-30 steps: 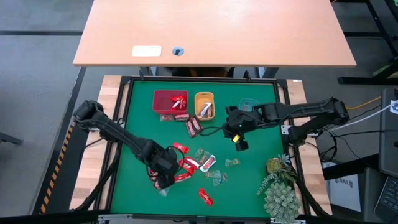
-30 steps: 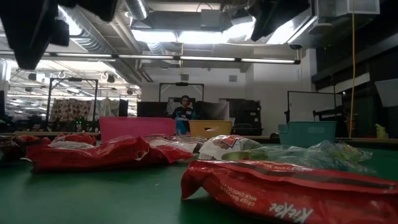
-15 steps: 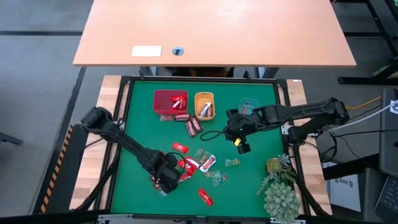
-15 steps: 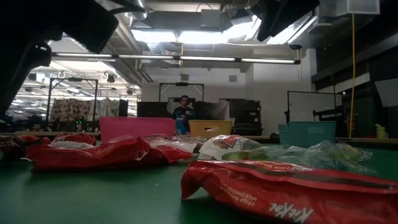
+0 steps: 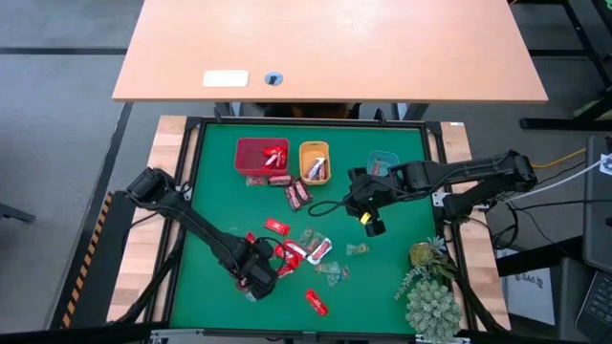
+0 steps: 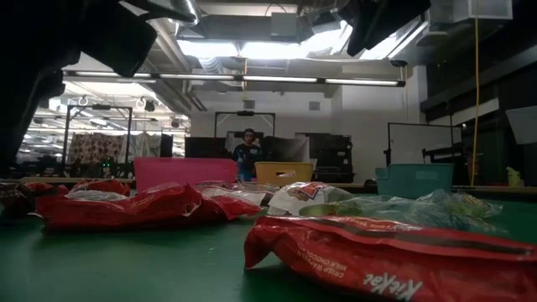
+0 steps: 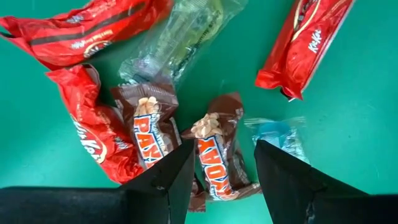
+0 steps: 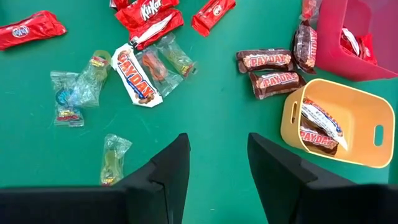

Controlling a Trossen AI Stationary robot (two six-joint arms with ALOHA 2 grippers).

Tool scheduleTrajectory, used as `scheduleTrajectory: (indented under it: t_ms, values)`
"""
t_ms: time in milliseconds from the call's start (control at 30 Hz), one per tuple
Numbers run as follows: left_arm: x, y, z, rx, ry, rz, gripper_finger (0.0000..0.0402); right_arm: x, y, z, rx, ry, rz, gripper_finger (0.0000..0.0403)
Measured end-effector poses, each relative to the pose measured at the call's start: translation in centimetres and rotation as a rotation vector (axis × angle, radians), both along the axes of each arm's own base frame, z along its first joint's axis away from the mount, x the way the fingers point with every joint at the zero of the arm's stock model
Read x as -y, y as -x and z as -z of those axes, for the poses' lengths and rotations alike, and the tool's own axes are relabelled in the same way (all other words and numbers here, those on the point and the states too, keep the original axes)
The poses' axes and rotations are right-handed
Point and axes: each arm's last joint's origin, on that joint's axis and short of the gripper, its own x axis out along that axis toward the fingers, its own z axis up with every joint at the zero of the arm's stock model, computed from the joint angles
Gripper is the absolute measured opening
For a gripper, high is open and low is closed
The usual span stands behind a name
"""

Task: Sort candy
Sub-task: Put the brown chocolate bar into the yellow bin

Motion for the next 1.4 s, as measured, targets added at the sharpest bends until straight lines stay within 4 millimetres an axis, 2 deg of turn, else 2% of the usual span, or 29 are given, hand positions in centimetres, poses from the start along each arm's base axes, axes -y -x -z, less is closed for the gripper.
scheduleTrajectory:
  t_ms: [500,667,933,1167,1400]
  values:
    - [0.5,-0.3,2.3,-0.049,-0.032,0.011,0.0162,0.0,0.1,0.1,-0.013,0.002,0.0,0.0163]
    - [0.6,-0.5,2.4,-0.038,-0.028,0.011,0.0138,0.0,0.1,0.1,-0.013,0.002,0.0,0.0163]
    - [0.7,-0.6,2.4,-0.026,-0.018,0.011,0.0084,0.0,0.1,0.1,-0.013,0.002,0.0,0.0163]
    - [0.3,-1.1,2.2,-0.028,-0.002,-0.001,0.0079,0.0,0.1,0.1,-0.013,0.002,0.0,0.0163]
    - [-1.0,-3.2,0.6,0.032,0.023,0.069,0.0078,0.0,0.1,0.1,-0.013,0.002,0.0,0.0163]
